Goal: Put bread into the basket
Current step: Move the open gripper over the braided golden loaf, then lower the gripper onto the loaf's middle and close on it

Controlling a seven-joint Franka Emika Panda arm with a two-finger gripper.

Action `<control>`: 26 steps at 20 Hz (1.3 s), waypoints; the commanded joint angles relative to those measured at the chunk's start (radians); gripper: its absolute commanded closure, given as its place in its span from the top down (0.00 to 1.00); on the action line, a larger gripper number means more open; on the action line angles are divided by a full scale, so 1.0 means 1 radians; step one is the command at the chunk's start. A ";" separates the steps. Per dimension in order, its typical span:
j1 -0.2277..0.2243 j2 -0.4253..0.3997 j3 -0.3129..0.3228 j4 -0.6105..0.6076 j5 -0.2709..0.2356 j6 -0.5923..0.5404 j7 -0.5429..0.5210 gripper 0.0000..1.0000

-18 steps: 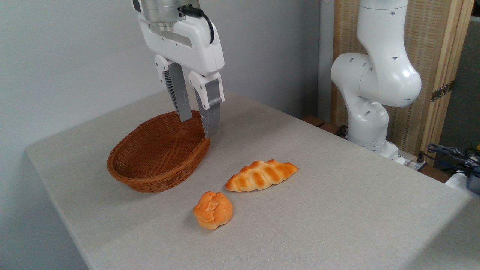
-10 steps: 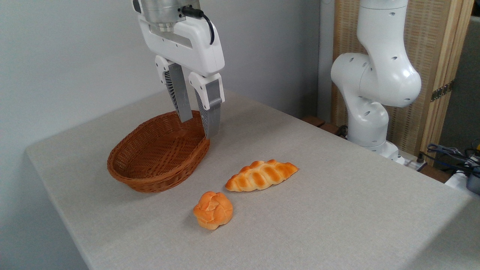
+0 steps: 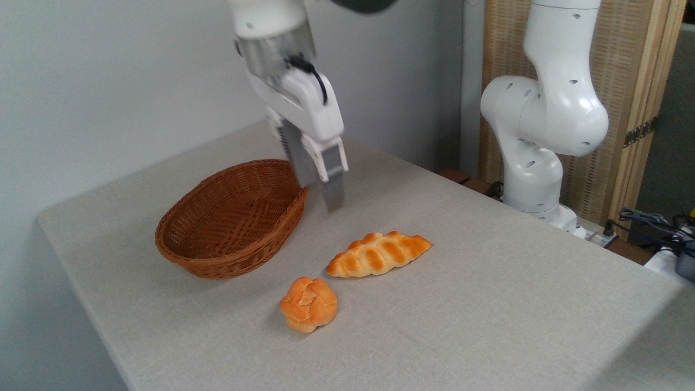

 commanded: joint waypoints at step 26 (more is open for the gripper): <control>-0.068 -0.093 0.080 -0.477 0.109 0.295 0.135 0.27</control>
